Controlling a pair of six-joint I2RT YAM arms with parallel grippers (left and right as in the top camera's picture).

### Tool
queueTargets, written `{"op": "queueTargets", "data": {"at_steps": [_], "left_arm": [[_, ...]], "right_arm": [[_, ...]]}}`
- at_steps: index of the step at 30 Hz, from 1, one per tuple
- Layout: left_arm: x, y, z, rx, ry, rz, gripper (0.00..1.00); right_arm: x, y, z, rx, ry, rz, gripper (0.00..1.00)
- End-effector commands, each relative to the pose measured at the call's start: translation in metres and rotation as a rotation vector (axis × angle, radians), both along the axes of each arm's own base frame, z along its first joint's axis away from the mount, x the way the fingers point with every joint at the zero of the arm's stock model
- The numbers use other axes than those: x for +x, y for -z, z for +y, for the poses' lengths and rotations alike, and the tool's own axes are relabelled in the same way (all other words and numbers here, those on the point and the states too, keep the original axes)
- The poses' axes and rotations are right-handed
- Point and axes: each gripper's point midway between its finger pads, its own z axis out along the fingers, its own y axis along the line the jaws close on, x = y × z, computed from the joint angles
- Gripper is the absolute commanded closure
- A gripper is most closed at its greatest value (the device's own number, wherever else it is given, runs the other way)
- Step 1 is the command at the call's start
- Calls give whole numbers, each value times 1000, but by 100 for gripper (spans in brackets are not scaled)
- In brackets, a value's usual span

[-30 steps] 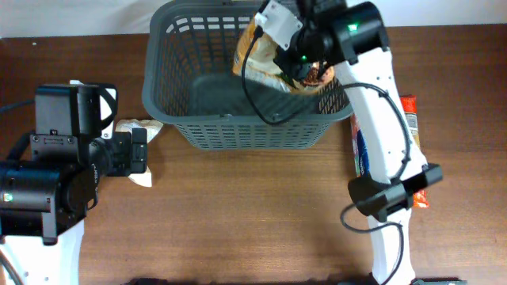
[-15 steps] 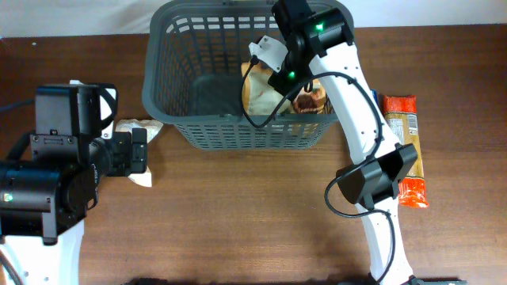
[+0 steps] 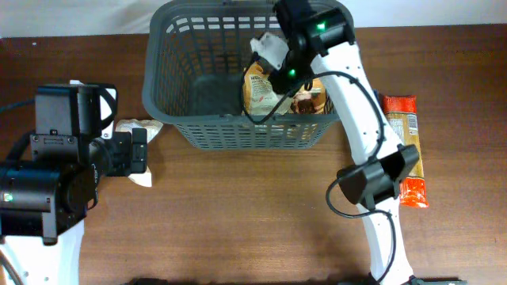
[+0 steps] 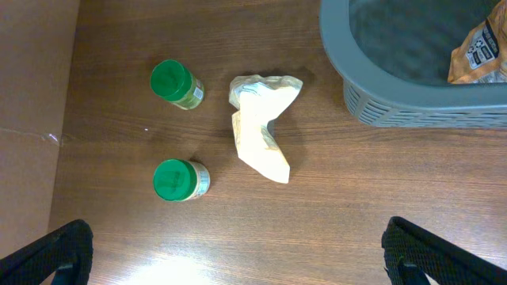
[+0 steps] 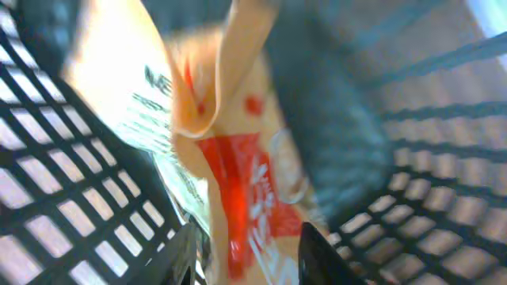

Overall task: Pack container
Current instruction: 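Lift the snack bag with the right gripper and drop it into the basket, then grasp the orange-and-white package with the right gripper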

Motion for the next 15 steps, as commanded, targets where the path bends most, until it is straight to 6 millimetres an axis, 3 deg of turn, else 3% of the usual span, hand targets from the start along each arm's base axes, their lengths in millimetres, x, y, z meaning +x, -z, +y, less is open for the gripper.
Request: {"op": "queueTargets", "data": {"at_steps": [1,2,3,5,6,8,9,10,12,15], "left_arm": [[0,2,2,3,-14,7,1],[0,2,2,3,-14,7,1],[0,2,2,3,-14,7,1],[0,2,2,3,-14,7,1],[0,2,2,3,-14,7,1],[0,2,2,3,-14,7,1],[0,2,2,3,-14,7,1],[0,2,2,3,-14,7,1],[0,2,2,2,-14,7,1],[0,2,2,3,-14,7,1]], "right_arm": [[-8,-139,-25,130,133,-337,57],[-9,-154,-31,138,165,-379,53],[-11,-191,-57,153,282,-488,49],[-14,-220,-94,174,449,-569,37],[-14,-228,-113,181,531,-592,29],[-12,-237,-163,183,711,-617,24],[-11,-236,-180,183,768,-615,25],[-10,-232,-211,182,869,-604,24],[-4,-202,-283,147,1096,-527,25],[0,-157,-324,122,1185,-386,29]]}}
